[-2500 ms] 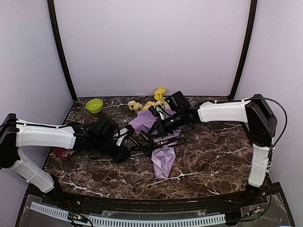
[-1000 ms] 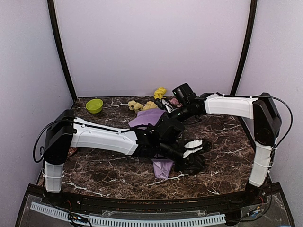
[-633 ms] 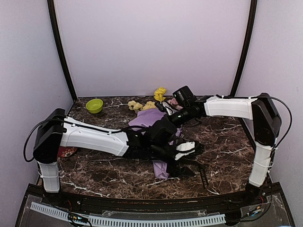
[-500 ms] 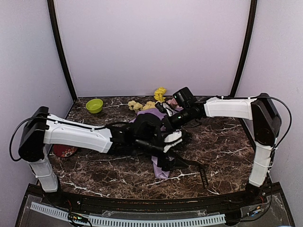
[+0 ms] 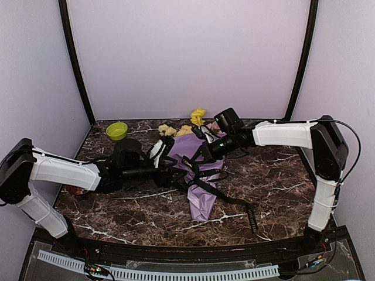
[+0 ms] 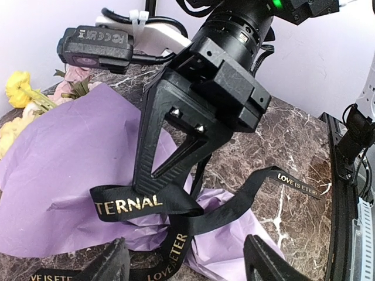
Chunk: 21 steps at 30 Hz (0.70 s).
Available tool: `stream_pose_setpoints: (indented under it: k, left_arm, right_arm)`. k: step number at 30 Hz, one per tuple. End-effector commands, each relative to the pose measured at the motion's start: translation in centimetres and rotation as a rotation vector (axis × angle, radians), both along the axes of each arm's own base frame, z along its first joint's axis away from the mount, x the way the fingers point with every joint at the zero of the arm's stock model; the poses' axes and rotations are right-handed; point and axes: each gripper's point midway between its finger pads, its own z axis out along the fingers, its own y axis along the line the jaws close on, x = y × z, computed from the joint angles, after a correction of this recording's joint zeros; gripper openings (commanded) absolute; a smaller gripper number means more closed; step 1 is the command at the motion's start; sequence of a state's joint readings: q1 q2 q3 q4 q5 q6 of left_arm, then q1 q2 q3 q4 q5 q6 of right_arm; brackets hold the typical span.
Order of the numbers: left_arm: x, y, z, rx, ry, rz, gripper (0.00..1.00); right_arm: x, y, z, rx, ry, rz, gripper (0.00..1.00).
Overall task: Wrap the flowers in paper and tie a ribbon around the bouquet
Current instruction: Pass from the right arm to the left
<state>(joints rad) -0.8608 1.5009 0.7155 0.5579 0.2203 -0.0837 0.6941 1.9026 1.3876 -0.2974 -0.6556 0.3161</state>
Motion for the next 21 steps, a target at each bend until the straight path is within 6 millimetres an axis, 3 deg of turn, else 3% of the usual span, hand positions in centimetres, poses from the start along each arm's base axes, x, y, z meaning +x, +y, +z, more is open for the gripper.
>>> stream_pose_setpoints:
  k: [1,6,9,15,21]
  left_arm:
    - [0.9,0.0,0.5,-0.086,0.05,-0.022,0.7]
    - [2.8,0.7,-1.8,-0.004,0.033,-0.08,0.72]
    - [2.3,-0.5,-1.8,-0.023,0.053,-0.225,0.73]
    - [2.9,-1.3,-1.4,-0.017,0.005,-0.303,0.7]
    - [2.8,-1.7,-2.3,-0.004,0.024,-0.342,0.57]
  right_arm:
    - [-0.7,0.3,2.1,0.052,-0.041,0.026,0.0]
    - [-1.1,0.2,2.3,0.055,-0.085,0.075,0.0]
    - [-1.5,0.2,2.4,0.063,-0.12,0.124,0.0]
    - [-2.2,0.6,2.8,0.091,-0.165,0.211,0.0]
    - [-2.7,0.6,2.6,0.1,-0.162,0.248,0.0]
